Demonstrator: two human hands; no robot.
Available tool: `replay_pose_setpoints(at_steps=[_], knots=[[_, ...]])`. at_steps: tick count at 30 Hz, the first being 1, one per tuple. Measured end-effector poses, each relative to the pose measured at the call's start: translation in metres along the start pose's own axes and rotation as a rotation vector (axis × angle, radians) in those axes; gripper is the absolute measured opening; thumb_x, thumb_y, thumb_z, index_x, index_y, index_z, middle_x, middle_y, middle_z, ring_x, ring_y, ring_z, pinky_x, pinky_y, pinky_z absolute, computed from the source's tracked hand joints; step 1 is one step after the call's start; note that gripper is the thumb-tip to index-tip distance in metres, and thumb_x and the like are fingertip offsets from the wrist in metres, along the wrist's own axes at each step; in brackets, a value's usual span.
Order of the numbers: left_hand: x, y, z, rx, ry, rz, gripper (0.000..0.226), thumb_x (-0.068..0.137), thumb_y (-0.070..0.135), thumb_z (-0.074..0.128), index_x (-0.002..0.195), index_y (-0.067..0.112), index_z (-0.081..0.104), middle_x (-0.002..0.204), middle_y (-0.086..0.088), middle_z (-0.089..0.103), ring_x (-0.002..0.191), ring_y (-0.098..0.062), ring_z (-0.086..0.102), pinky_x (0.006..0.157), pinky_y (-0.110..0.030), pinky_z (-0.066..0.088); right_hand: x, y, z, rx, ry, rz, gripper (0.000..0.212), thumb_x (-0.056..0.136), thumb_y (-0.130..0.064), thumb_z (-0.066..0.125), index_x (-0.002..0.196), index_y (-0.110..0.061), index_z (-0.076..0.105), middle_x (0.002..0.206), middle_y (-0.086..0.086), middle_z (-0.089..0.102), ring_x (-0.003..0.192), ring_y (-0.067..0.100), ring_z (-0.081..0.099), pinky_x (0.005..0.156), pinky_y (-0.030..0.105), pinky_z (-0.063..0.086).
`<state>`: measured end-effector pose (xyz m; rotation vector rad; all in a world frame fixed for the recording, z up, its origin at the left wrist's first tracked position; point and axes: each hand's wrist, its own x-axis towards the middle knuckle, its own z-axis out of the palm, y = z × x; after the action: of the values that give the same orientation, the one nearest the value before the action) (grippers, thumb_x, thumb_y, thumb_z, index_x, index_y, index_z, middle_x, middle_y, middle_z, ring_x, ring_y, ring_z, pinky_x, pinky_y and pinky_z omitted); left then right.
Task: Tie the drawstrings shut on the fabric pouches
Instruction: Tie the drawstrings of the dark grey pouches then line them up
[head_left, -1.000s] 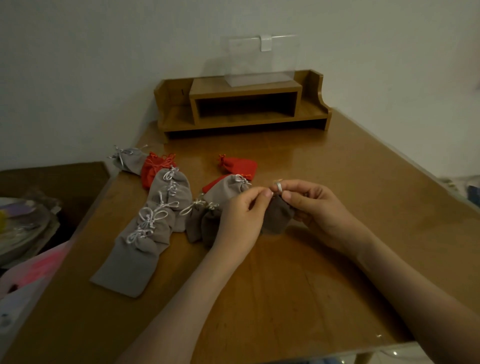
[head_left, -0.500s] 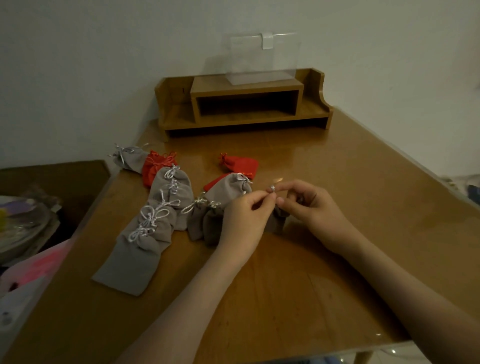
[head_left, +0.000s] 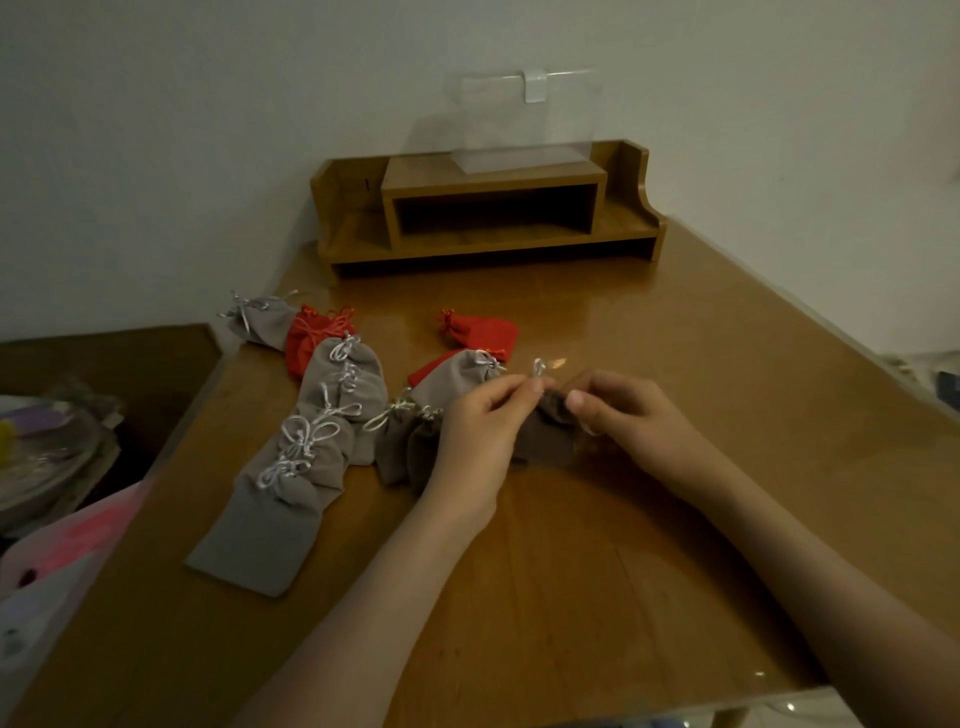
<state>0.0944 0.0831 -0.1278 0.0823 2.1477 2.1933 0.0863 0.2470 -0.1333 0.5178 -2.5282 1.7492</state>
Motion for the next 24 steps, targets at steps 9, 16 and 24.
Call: replay_pose_setpoints(at_steps=[9, 16, 24], knots=[[0.001, 0.011, 0.001, -0.410, -0.119, -0.145, 0.020, 0.073, 0.031, 0.064, 0.087, 0.018, 0.071, 0.080, 0.001, 0.069, 0.076, -0.010, 0.065, 0.066, -0.026, 0.050, 0.000, -0.002, 0.000, -0.084, -0.082, -0.003, 0.018, 0.096, -0.017, 0.052, 0.103, -0.007, 0.065, 0.073, 0.012, 0.052, 0.059, 0.011, 0.043, 0.057, 0.021, 0.035], [0.001, 0.003, -0.003, 0.052, 0.011, 0.055, 0.013, 0.092, 0.033, 0.057, 0.086, 0.028, 0.068, 0.083, 0.008, 0.064, 0.072, -0.002, 0.056, 0.056, -0.012, 0.043, 0.000, -0.003, -0.006, -0.165, -0.022, 0.089, 0.025, 0.095, -0.023, 0.054, 0.073, -0.014, 0.062, 0.074, -0.005, 0.057, 0.069, 0.006, 0.054, 0.070, 0.019, 0.042], [0.002, -0.005, 0.000, 0.482, -0.038, 0.196, 0.018, 0.098, 0.030, 0.050, 0.093, 0.025, 0.066, 0.089, 0.008, 0.067, 0.085, -0.003, 0.059, 0.066, -0.012, 0.043, 0.001, -0.010, 0.000, 0.239, 0.086, 0.378, 0.031, 0.095, -0.034, 0.053, 0.081, -0.007, 0.061, 0.063, -0.003, 0.058, 0.068, 0.016, 0.053, 0.069, 0.026, 0.040]])
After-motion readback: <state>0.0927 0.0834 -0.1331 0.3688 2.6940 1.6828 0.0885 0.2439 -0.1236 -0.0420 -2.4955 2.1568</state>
